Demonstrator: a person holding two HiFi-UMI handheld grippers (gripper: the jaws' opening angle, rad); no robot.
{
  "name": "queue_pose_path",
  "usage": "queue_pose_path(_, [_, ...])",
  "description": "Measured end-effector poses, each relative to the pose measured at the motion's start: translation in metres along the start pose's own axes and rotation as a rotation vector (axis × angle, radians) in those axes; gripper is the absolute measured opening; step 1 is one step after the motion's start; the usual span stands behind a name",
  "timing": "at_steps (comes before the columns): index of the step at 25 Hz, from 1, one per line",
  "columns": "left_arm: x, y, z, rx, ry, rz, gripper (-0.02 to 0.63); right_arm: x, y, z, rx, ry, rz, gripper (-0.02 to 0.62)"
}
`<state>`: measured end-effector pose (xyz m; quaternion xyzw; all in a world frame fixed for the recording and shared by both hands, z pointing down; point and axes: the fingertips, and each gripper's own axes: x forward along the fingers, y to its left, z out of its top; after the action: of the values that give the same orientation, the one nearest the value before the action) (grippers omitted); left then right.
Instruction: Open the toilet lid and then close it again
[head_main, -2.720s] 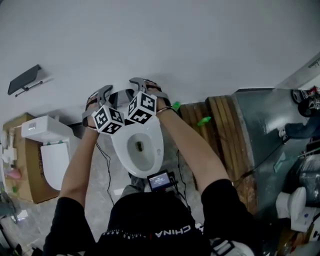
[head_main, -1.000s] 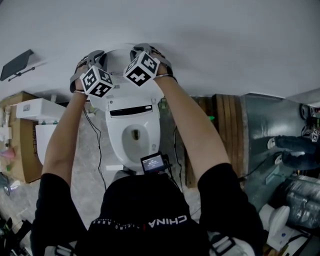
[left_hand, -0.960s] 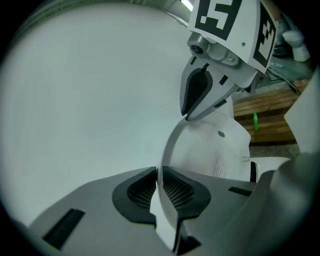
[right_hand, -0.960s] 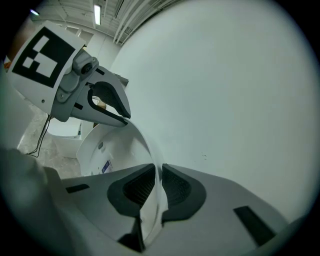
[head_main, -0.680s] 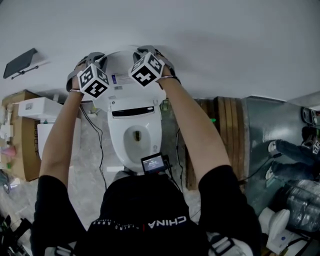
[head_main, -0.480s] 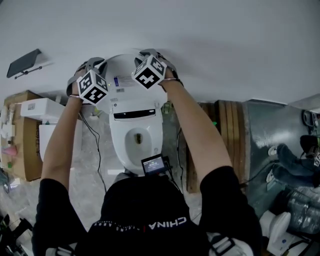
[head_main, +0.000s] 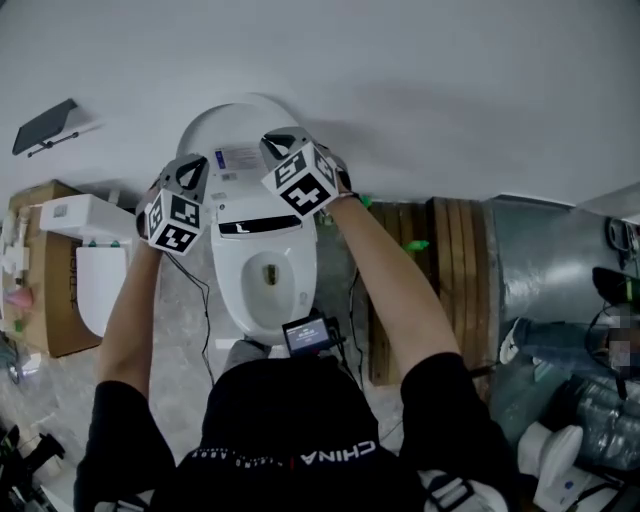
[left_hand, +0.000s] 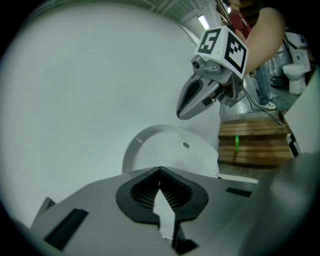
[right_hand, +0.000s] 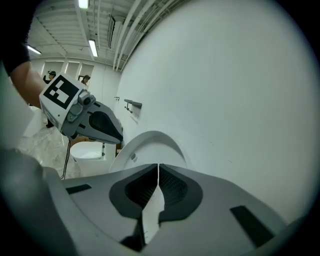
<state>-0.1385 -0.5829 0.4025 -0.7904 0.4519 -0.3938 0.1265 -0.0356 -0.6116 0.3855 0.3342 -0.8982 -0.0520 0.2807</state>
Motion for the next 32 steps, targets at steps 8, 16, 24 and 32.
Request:
queue_pose_path(8, [-0.072, -0.147, -0.010, -0.328, -0.070, -0.236, 0.011, -0.071, 0.060, -0.042, 0.125, -0.077, 0.141, 0.014])
queue_pose_path(16, [-0.147, -0.219, -0.012, -0.415, -0.109, -0.300, 0.011, -0.134, 0.120, -0.065, 0.212, -0.052, 0.176, 0.014])
queue_pose_path(24, [-0.254, -0.251, -0.054, -0.395, -0.183, -0.305, 0.011, -0.187, 0.223, -0.078, 0.216, 0.020, 0.072, 0.014])
queue_pose_path(32, [-0.367, -0.263, -0.132, -0.394, -0.152, -0.268, 0.011, -0.242, 0.338, -0.078, 0.204, 0.074, -0.081, 0.014])
